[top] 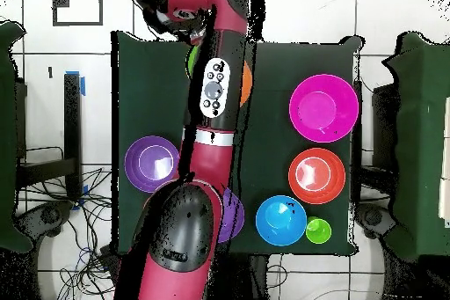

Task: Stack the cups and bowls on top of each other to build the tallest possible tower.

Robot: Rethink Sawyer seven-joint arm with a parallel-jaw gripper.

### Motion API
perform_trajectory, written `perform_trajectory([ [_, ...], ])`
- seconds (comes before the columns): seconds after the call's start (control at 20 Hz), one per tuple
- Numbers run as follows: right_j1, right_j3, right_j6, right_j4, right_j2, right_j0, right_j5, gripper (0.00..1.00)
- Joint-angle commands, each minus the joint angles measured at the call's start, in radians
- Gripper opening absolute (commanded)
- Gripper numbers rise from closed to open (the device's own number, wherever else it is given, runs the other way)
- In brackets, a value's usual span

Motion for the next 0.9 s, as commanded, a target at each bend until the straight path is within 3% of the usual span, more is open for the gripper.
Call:
perform_trajectory([
  [0.05,0.018,0.074,-0.08,-0.099,0.058,-0.009,0.133,0.0],
  [0.65,0.022,0.126,-0.037,-0.01,-0.052,-0.009,0.13,0.0],
  [0.9,0.021,0.133,-0.029,-0.015,-0.071,-0.01,0.125,0.0],
])
